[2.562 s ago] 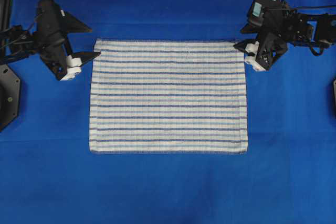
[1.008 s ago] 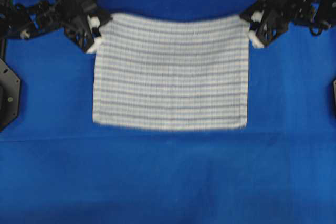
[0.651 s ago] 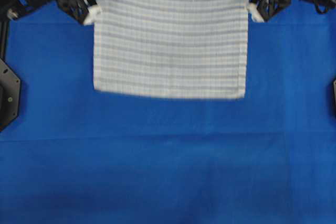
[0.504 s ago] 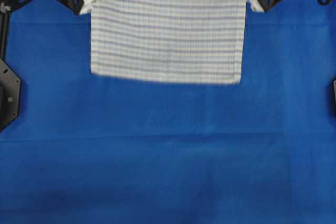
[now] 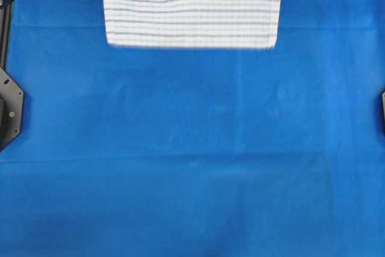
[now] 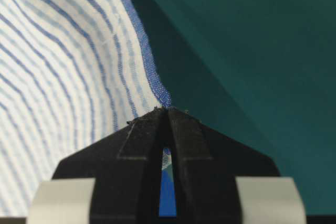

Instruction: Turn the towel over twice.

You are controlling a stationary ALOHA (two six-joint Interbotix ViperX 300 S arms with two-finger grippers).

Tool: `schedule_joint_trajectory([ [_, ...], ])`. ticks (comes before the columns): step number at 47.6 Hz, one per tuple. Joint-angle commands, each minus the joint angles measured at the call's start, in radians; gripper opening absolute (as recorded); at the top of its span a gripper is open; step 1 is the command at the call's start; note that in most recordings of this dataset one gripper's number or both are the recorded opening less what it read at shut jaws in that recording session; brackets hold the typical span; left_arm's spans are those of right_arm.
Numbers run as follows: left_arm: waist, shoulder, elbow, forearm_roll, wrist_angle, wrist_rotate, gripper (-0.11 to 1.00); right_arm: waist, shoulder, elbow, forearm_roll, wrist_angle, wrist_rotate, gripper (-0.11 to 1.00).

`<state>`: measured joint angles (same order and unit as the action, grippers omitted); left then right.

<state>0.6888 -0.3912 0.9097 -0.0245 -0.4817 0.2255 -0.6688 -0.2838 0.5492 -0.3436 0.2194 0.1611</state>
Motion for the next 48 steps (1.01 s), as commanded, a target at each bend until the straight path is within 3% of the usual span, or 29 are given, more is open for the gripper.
schedule_joint_trajectory([
  [1, 0.003, -0.043, -0.015, 0.000, -0.015, 0.003, 0.04, 0.002, -0.041, -0.034, -0.005, -0.002, -0.002, 0.04],
  [11, -0.011, -0.104, 0.009, 0.000, -0.015, -0.002, 0.04, 0.044, -0.107, -0.021, -0.003, 0.025, 0.006, 0.04],
  [19, -0.060, -0.164, 0.051, 0.000, -0.011, -0.017, 0.04, 0.121, -0.156, 0.008, 0.002, 0.087, 0.018, 0.04],
  [32, -0.255, -0.307, 0.135, 0.000, 0.127, -0.066, 0.04, 0.301, -0.255, 0.078, 0.029, 0.176, 0.032, 0.04],
  [48, -0.439, -0.394, 0.270, 0.000, 0.351, -0.069, 0.04, 0.545, -0.304, 0.179, 0.034, 0.253, 0.126, 0.04],
])
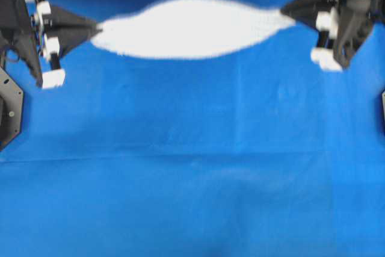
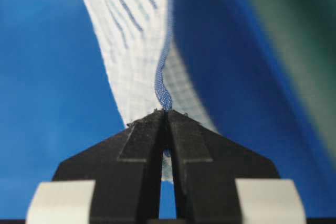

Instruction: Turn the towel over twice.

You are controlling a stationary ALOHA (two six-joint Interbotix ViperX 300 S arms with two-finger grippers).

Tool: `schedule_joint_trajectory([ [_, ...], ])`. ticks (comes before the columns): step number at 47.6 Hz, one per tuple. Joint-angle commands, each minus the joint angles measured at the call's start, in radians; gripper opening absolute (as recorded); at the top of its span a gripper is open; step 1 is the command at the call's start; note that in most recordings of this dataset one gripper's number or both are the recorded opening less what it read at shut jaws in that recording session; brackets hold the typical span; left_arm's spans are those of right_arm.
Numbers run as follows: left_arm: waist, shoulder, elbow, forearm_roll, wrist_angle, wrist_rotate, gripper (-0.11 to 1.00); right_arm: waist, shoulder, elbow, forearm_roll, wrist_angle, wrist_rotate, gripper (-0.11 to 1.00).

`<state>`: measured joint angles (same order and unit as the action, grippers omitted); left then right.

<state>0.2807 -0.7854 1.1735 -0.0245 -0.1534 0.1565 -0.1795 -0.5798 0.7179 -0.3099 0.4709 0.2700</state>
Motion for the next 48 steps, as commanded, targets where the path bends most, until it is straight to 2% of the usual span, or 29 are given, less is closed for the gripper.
schedule_joint_trajectory([
  [1, -0.041, 0.002, 0.014, 0.000, 0.031, 0.000, 0.04, 0.071, -0.006, 0.020, 0.002, 0.000, 0.026, 0.04],
  [13, -0.206, 0.048, 0.041, 0.000, 0.081, -0.014, 0.04, 0.213, 0.043, 0.127, 0.003, -0.034, 0.172, 0.04],
  [19, -0.275, 0.095, 0.038, 0.000, 0.081, -0.061, 0.04, 0.270, 0.078, 0.178, 0.003, -0.071, 0.252, 0.04],
  [24, -0.325, 0.146, 0.034, 0.000, 0.081, -0.132, 0.04, 0.307, 0.100, 0.207, 0.003, -0.120, 0.295, 0.04],
  [30, -0.380, 0.207, 0.025, -0.002, 0.077, -0.224, 0.04, 0.344, 0.127, 0.230, 0.003, -0.163, 0.325, 0.04],
  [34, -0.408, 0.244, 0.015, -0.002, 0.075, -0.253, 0.04, 0.364, 0.144, 0.232, 0.003, -0.179, 0.339, 0.04],
  [41, -0.449, 0.305, 0.002, -0.002, 0.075, -0.262, 0.04, 0.373, 0.189, 0.232, 0.003, -0.187, 0.345, 0.04],
  [48, -0.451, 0.351, -0.011, 0.000, 0.074, -0.262, 0.04, 0.373, 0.232, 0.232, 0.003, -0.192, 0.347, 0.04],
])
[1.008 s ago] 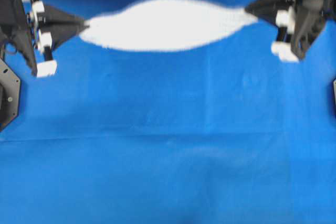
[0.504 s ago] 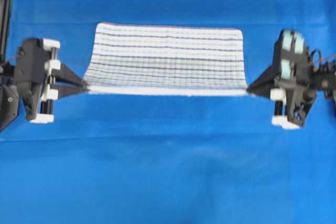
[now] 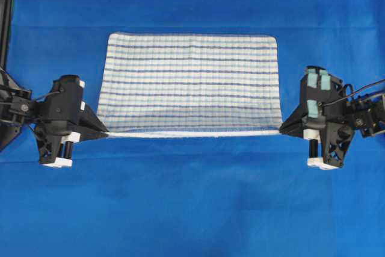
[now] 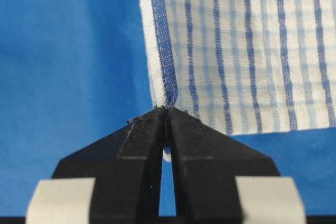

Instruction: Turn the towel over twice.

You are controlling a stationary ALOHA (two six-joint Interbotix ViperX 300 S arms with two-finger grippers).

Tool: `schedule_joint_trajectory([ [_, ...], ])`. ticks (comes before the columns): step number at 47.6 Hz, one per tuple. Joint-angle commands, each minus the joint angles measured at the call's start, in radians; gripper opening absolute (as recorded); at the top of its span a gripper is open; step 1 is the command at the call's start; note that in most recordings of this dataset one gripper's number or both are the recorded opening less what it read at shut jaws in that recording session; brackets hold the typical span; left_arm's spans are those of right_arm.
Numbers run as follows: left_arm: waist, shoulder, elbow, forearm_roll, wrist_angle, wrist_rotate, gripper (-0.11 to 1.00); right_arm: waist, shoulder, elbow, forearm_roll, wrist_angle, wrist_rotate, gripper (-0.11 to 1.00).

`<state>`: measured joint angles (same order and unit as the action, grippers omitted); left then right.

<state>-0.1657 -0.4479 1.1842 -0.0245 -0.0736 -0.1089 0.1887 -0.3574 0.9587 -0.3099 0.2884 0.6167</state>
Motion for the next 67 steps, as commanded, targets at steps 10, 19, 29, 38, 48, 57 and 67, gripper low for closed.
schedule_joint_trajectory([
  [10, -0.005, 0.046, -0.040, -0.002, -0.005, 0.003, 0.04, 0.005, 0.026, -0.009, 0.003, -0.031, 0.000, 0.04],
  [19, -0.005, 0.044, -0.048, 0.000, -0.006, 0.003, 0.04, 0.005, 0.026, -0.012, 0.003, -0.028, 0.000, 0.05],
  [29, -0.005, 0.025, -0.058, 0.000, -0.008, 0.003, 0.08, 0.003, 0.026, -0.026, 0.000, -0.029, 0.000, 0.35],
  [38, -0.005, 0.009, -0.057, 0.000, 0.000, 0.012, 0.61, 0.005, 0.020, -0.044, -0.011, -0.025, -0.005, 0.61],
  [48, -0.003, -0.035, -0.067, 0.000, 0.008, 0.018, 0.86, 0.000, -0.035, -0.063, -0.035, -0.017, -0.015, 0.59],
  [57, 0.026, -0.133, -0.080, 0.000, 0.012, 0.018, 0.85, -0.025, -0.129, -0.074, -0.095, 0.021, -0.015, 0.59],
  [67, 0.106, -0.290, -0.074, 0.000, 0.012, 0.021, 0.85, -0.086, -0.264, -0.058, -0.173, 0.032, -0.015, 0.59],
])
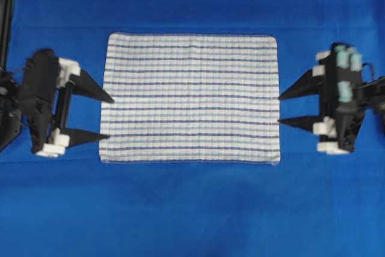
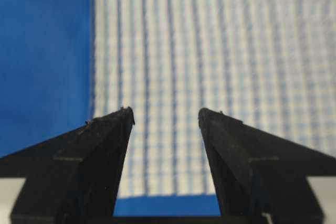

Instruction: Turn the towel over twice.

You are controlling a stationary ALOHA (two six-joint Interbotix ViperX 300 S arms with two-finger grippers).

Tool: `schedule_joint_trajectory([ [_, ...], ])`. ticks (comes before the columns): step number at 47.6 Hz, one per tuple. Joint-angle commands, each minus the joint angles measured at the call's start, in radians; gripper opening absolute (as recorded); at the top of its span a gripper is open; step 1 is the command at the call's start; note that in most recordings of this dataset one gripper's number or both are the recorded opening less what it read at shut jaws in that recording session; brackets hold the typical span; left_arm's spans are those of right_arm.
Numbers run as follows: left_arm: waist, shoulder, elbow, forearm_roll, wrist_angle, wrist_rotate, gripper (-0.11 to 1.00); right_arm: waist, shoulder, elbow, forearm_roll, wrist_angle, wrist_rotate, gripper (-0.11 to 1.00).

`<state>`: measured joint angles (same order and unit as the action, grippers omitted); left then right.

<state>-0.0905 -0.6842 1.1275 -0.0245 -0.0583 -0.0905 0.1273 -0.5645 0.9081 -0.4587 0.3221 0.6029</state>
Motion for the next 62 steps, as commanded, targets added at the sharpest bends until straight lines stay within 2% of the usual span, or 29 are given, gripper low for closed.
schedule_joint_trajectory([
  [1, 0.038, -0.069, -0.014, 0.000, -0.003, 0.003, 0.85, -0.031, -0.072, -0.005, -0.031, -0.002, -0.002, 0.59],
  [8, 0.083, -0.193, 0.000, 0.000, 0.035, 0.037, 0.85, -0.067, -0.190, 0.015, -0.063, 0.035, -0.008, 0.58],
  [21, 0.120, -0.391, 0.034, 0.000, 0.169, 0.130, 0.84, -0.074, -0.405, 0.087, -0.103, 0.112, -0.009, 0.58],
  [33, 0.133, -0.520, 0.109, 0.000, 0.207, 0.132, 0.84, -0.089, -0.563, 0.213, -0.104, 0.094, 0.006, 0.58],
  [41, 0.133, -0.566, 0.160, 0.000, 0.219, 0.120, 0.84, -0.110, -0.611, 0.296, -0.101, 0.035, 0.017, 0.58],
  [49, 0.133, -0.592, 0.204, -0.002, 0.212, 0.106, 0.84, -0.166, -0.630, 0.370, -0.098, -0.054, 0.037, 0.55],
  [54, 0.133, -0.601, 0.212, 0.000, 0.212, 0.087, 0.84, -0.195, -0.627, 0.394, -0.097, -0.110, 0.049, 0.55],
  [62, 0.133, -0.614, 0.215, 0.000, 0.213, 0.084, 0.84, -0.198, -0.607, 0.407, -0.095, -0.143, 0.049, 0.55],
])
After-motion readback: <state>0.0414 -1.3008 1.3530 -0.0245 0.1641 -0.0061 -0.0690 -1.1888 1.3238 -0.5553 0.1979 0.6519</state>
